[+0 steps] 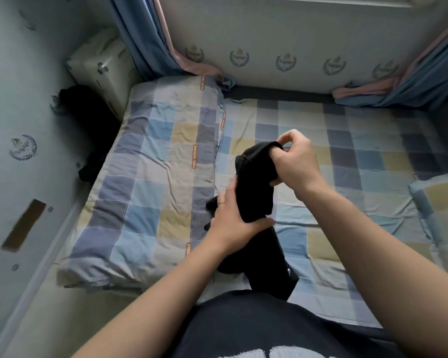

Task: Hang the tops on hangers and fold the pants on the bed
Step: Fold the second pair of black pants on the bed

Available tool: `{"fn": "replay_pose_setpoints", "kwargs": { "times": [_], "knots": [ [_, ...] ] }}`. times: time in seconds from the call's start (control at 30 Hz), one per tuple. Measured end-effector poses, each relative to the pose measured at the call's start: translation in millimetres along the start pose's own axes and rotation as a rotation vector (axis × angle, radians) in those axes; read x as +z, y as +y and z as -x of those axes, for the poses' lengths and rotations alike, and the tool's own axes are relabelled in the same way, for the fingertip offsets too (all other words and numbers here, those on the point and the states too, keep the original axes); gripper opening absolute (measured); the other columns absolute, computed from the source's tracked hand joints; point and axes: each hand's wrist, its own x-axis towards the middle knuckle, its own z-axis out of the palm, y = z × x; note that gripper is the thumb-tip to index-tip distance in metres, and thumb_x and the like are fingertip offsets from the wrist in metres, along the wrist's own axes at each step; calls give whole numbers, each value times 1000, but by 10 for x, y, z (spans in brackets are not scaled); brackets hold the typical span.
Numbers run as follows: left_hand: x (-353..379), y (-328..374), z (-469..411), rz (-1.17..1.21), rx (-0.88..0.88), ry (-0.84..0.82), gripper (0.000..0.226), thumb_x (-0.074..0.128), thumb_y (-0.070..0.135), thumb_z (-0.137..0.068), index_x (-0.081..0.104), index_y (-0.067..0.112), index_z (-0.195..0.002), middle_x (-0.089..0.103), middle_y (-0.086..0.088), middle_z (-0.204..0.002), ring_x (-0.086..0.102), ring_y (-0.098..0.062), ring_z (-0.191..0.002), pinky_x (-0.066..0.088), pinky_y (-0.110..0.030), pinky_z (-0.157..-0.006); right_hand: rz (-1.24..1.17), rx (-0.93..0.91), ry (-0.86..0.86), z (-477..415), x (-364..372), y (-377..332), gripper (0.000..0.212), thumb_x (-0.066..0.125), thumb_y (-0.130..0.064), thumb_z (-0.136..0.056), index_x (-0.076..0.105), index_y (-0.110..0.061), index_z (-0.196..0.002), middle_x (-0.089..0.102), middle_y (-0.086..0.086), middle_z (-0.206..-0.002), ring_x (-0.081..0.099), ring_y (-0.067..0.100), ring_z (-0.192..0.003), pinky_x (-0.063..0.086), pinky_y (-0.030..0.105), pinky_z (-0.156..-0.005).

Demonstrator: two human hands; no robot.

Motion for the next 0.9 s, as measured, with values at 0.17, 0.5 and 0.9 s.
{"fn": "replay_pose_setpoints", "kwargs": {
  "times": [0.17, 0.5, 0.9],
  "knots": [
    [86, -302, -116, -76, -102, 203, 53, 62, 23, -85, 43, 28, -135, 56, -3, -128, 54, -24, -119, 46, -35, -90, -87, 47, 64, 17, -119, -31, 7, 59, -12, -89, 52, -13, -91, 62, 22, -92, 66, 33, -77, 54, 34, -44],
    [-268, -347, -305, -40, -84, 367, 16, 63, 10, -88, 60, 23, -80, 67, 10, -76, 63, -20, -78, 44, -23, -64, -24, 438, 225, 65, -490, 1074, 15, 57, -13, -91, 55, -16, -105, 61, 12, -98, 64, 29, -80, 59, 39, -58],
    [-317, 171, -246, -351, 121, 73, 3, 64, 18, -80, 64, 15, -78, 68, -3, -75, 63, -26, -79, 52, -38, -73, 299, -168, -294, 792, 285, 931, 55, 66, -32, -79, 52, -24, -131, 60, -3, -124, 56, 17, -117, 45, 36, -101]
  ]
}}
